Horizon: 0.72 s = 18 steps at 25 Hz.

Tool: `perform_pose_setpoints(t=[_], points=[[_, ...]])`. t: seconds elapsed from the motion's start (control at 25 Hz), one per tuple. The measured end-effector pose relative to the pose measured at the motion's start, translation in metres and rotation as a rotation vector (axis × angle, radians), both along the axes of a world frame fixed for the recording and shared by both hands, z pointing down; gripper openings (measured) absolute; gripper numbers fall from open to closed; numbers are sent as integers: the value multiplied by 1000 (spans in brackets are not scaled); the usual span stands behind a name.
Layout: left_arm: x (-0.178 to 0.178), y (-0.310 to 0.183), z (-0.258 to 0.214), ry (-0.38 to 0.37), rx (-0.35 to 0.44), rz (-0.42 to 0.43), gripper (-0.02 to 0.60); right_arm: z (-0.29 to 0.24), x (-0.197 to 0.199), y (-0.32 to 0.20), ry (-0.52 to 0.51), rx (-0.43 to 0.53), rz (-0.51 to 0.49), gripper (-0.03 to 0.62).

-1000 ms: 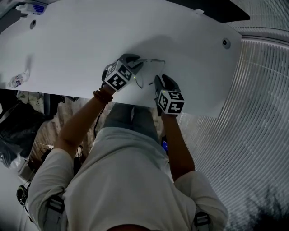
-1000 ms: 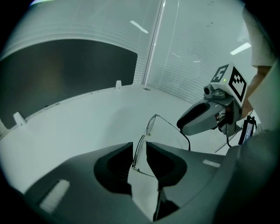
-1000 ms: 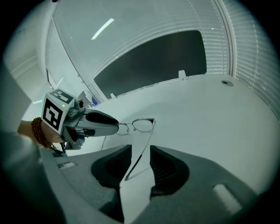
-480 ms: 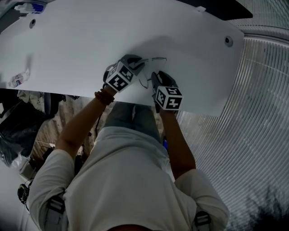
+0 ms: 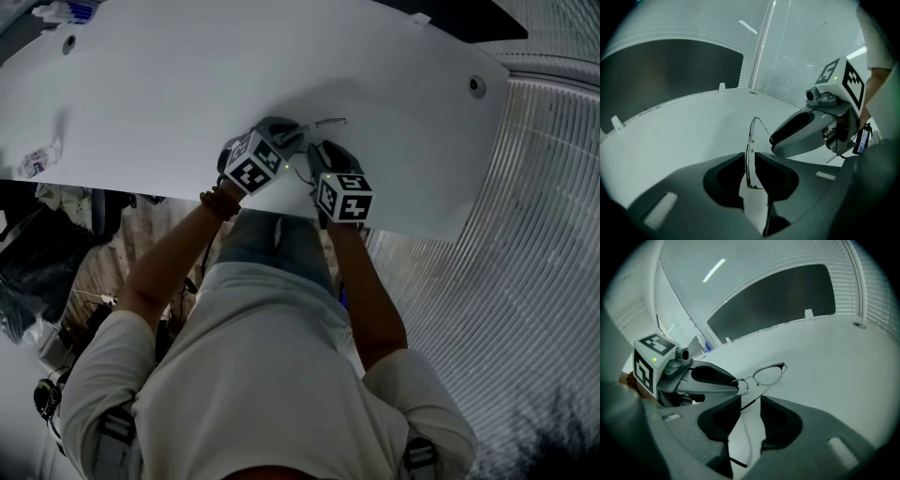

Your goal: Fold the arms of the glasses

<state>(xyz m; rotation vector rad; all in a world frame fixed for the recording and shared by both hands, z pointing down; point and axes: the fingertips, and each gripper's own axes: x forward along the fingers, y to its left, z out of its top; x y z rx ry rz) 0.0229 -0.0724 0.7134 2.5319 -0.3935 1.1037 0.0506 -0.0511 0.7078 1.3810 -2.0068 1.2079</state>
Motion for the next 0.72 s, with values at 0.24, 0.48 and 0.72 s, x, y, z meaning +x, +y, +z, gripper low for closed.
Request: perform_pose_setpoints(t=[0.24,0.48,0.72], points=[[2,8,-1,4,-6,11,64,-2,-6,-2,-11,3,-10,123],[5,11,0,-7,5,12,44,-4,-4,-1,-28,4,4,123],[4,7,4,-16,6,-8,40,-17,25,18,-40,9,69,123]])
